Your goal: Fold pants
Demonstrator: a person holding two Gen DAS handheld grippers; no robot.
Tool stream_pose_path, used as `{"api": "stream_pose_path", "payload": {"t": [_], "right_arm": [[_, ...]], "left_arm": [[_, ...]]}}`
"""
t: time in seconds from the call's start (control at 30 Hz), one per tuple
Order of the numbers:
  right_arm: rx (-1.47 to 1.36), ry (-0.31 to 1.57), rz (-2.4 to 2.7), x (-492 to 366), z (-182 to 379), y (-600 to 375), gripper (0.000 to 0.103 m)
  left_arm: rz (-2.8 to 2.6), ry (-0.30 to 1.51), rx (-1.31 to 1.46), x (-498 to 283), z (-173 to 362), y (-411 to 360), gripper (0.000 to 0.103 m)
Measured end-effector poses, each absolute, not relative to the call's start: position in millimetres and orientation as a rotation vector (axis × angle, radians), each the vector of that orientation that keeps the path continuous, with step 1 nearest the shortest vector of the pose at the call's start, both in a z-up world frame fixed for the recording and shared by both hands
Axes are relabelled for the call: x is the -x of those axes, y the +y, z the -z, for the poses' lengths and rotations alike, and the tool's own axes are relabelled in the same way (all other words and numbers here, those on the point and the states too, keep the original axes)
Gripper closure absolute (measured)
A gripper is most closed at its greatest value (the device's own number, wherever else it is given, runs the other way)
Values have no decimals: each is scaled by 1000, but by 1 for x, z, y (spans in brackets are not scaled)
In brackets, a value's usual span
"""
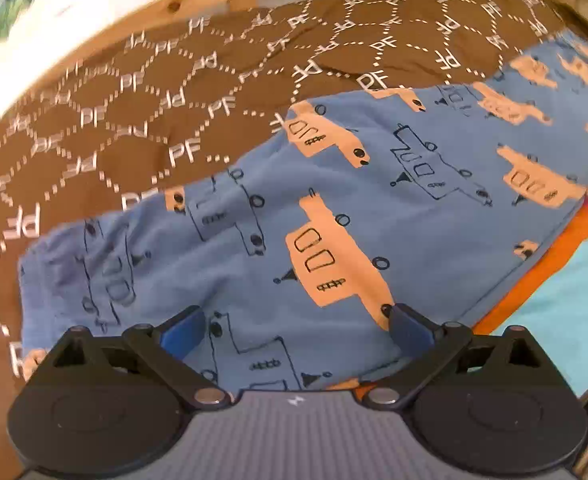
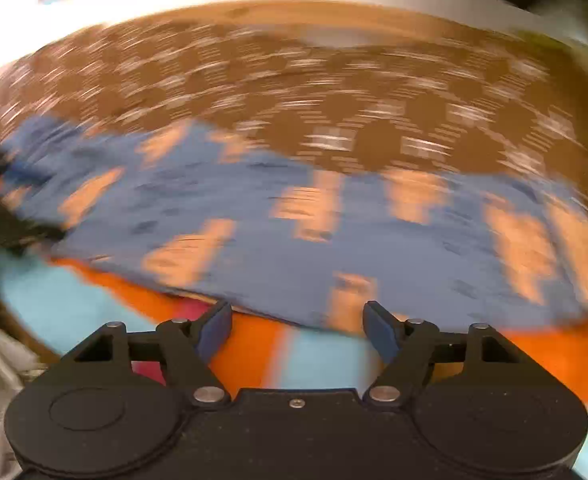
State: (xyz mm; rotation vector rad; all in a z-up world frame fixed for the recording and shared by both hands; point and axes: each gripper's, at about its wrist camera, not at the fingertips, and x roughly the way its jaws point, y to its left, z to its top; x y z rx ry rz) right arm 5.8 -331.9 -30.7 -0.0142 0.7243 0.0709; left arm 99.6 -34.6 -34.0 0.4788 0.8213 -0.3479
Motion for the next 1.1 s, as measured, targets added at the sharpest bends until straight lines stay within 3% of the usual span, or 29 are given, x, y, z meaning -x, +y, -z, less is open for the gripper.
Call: {"api": "stream_pose_path", "payload": {"t": [0.1,0.27,0.37,0.53,0.63,0.7,0.73,0.83,0.9,1.0,1.1], "right_arm": [[-112,660,71,12,23,-379,29],[-199,604,288,22,11,-439,30],[-288,607,332,22,10,-463,40],[-338,598,322,17,14,-479,46],[-349,597,322,11,13,-483,58],[-368,579,341,10,13,-488,72],[-359,564,361,12,13,-491,86],[-206,495,374,17,6,-481,94],[-81,485,368,17,3,-471,93],[-187,567,370,12,13,-486,82],[-206,577,370,13,13,-495,80]], "left_arm": [[357,845,-370,-104,24,-24,2],[469,738,-248,-115,-5,-51,2],[628,675,-241,-135,-20,-103,3],[920,584,-275,-172,-40,-209,5],[1013,529,-326,-190,-45,-272,6],[1064,543,-331,-202,-42,-305,10],[1090,563,-330,-207,-40,-321,15],[1137,609,-341,-217,-32,-350,19],[1167,613,-348,-218,-26,-360,19],[1186,644,-382,-217,-14,-371,19],[1140,686,-449,-217,5,-383,23]]}}
